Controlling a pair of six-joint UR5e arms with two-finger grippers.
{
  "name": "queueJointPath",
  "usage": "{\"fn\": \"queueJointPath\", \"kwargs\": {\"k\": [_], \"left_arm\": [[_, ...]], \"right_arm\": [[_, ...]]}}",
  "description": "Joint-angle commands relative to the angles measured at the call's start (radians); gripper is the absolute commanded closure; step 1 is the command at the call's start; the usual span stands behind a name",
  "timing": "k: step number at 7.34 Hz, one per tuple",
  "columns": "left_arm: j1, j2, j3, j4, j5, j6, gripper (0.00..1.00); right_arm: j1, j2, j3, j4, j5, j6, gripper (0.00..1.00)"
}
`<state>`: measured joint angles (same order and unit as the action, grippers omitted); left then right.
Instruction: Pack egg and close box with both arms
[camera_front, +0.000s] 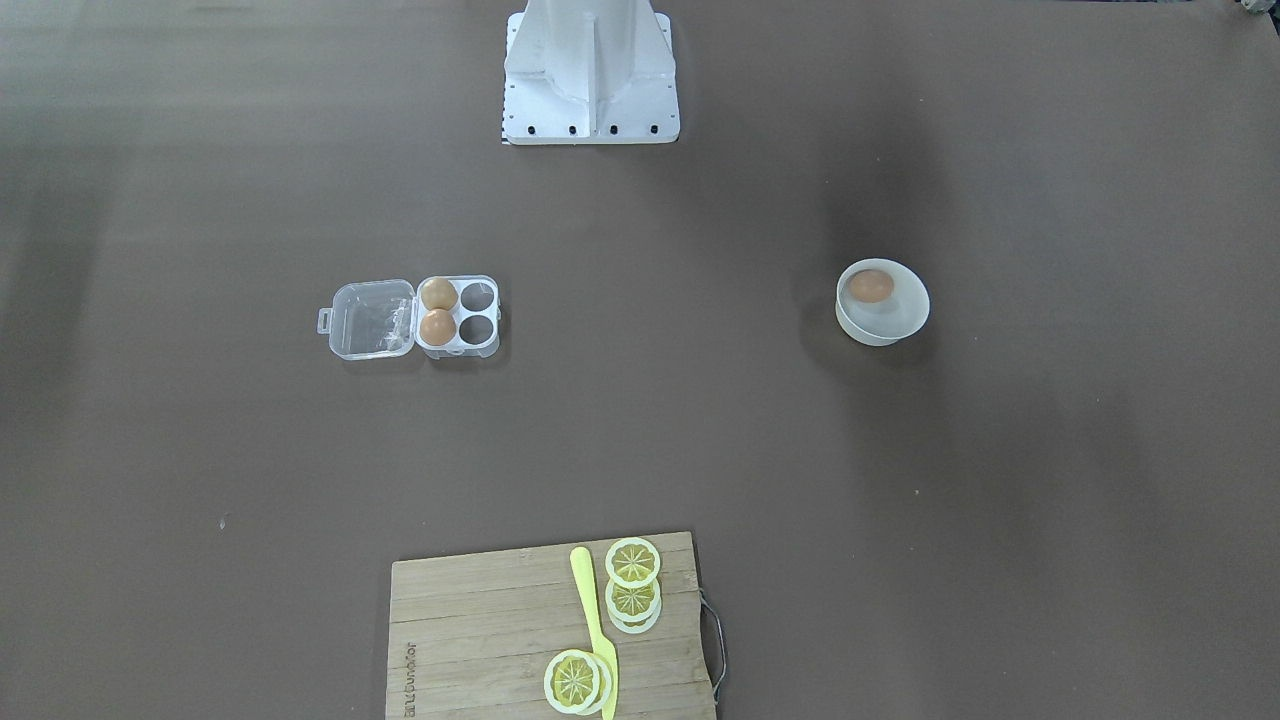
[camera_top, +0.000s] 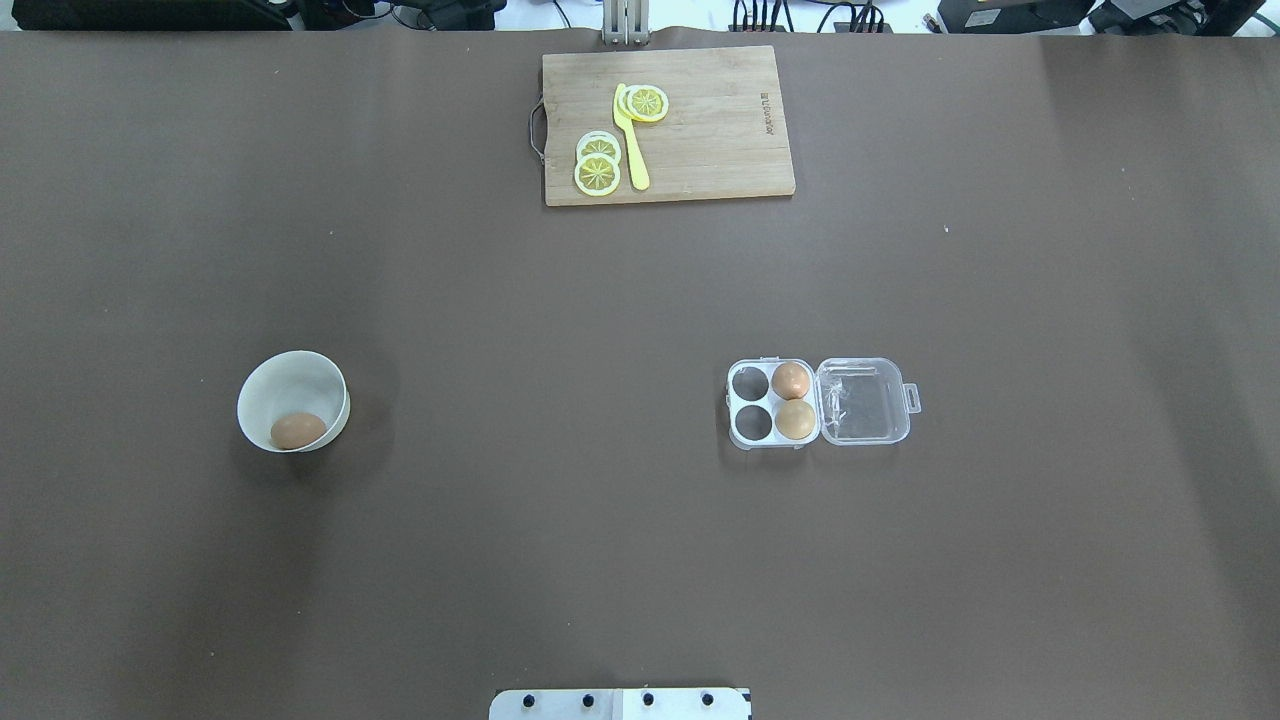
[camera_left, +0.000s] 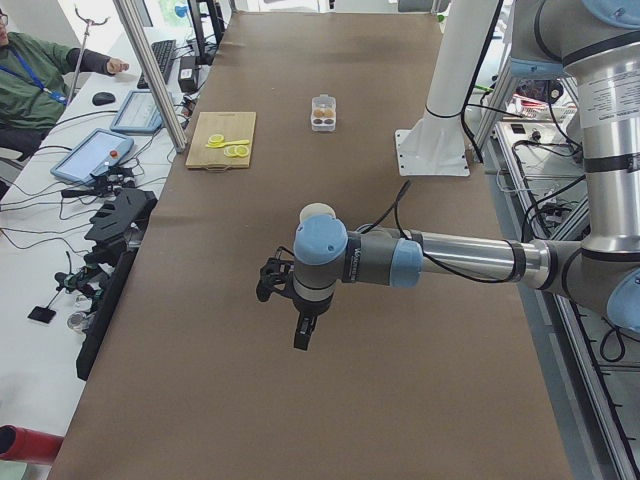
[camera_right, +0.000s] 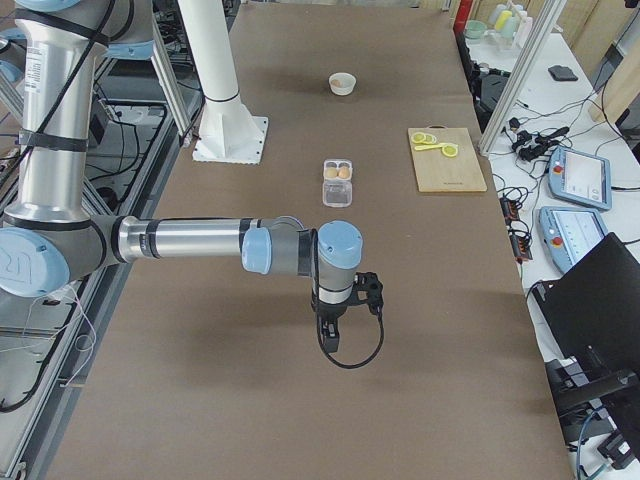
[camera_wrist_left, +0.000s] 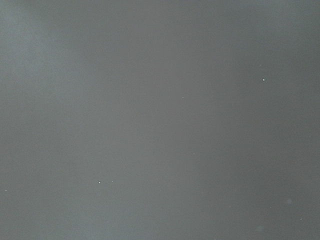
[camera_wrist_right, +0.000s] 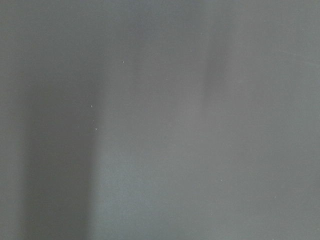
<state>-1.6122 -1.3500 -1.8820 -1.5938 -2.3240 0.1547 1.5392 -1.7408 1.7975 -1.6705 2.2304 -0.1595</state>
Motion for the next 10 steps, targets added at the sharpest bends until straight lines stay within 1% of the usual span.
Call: {"fn": "queueJointPath", "kwargs": {"k": [1, 5, 6, 7, 8, 9, 10], "left_arm": [[0.000, 0.000, -0.005, -0.002, 0.000, 0.003, 0.02], [0.005, -0.026, -0.039, -0.005, -0.002, 0.002, 0.02], [0.005, -0.055, -0.036, -0.026, -0.061, 0.002, 0.02], [0.005, -0.069, -0.025, -0.090, -0.146, -0.003, 0.02], [0.005, -0.145, 0.039, -0.206, -0.153, -0.012, 0.02], [0.005, -0.165, 0.046, -0.224, -0.152, -0.102, 0.02], [0.012, -0.216, 0.055, -0.242, -0.153, -0.127, 0.02]], "right_arm": [[-0.001, 0.000, 0.000, 0.000, 0.000, 0.000, 0.00], [0.001, 0.000, 0.002, 0.003, -0.005, -0.002, 0.00], [0.001, 0.000, 0.002, 0.018, -0.005, 0.000, 0.00], [-0.001, 0.000, 0.000, 0.091, -0.003, 0.006, 0.00], [-0.001, 0.001, -0.007, 0.177, -0.005, 0.011, 0.00], [-0.001, 0.007, -0.006, 0.210, -0.005, 0.037, 0.00], [-0.001, 0.013, 0.000, 0.213, -0.003, 0.084, 0.00]]}}
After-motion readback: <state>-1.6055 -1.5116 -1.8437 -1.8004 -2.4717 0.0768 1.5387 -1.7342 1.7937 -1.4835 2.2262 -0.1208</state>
